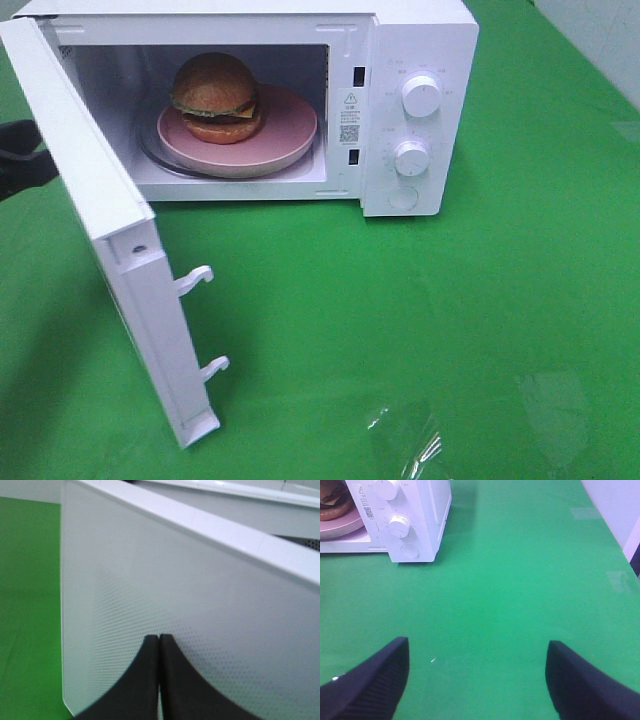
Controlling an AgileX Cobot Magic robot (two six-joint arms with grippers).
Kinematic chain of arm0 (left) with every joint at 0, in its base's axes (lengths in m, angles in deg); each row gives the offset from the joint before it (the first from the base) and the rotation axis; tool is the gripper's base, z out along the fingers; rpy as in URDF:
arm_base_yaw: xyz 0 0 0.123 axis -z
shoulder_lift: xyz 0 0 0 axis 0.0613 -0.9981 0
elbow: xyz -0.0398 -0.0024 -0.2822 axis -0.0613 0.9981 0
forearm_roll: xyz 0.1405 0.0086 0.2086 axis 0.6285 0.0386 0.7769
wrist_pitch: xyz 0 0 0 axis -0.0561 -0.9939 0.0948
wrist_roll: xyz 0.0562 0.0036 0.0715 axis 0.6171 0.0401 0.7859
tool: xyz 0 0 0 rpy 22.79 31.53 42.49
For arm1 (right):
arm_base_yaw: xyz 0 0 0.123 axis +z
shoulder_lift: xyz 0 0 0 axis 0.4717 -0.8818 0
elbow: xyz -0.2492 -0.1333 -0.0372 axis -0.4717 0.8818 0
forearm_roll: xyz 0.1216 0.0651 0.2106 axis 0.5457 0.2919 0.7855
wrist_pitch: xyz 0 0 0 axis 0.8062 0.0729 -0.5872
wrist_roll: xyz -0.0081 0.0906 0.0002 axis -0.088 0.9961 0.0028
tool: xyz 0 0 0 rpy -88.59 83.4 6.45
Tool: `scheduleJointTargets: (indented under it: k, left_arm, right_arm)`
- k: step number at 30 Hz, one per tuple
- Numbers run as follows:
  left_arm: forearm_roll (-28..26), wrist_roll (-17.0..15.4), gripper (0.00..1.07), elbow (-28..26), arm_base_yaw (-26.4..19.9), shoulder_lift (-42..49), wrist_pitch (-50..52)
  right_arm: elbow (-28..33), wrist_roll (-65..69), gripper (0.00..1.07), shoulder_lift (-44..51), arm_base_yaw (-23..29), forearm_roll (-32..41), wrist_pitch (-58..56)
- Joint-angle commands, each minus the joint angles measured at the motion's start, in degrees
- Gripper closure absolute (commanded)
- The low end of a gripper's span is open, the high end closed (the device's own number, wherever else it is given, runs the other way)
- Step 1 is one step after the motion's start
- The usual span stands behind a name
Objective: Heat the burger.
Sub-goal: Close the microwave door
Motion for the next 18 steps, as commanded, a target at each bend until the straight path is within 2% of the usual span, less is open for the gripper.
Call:
scheduleJointTargets:
  k: [1,6,16,18]
  left_arm:
    - [-1.03,0.86,1.07,-1.32,2.58,-2.52,0.97]
    - [-2.81,1.03,1.07,-3.21,5.73,-5.79,1.38]
    - [-4.18,1.43,1.07,-6.93,9.11,-9.11,0.97]
    - [-6.65,2.75,1.07,-9.05,11.34,-10.94,0.63]
  right_arm:
    - [0.23,-0.29,0.34,1.49,-0.57,0.17,0.46]
    - [0.23,-0.29,0.34,1.49,-0.57,0.17,0.46]
    - [0.23,-0.29,0.34,1.49,-0.57,0.17,0.46]
    - [0.23,-0.29,0.34,1.49,-0.57,0.17,0.46]
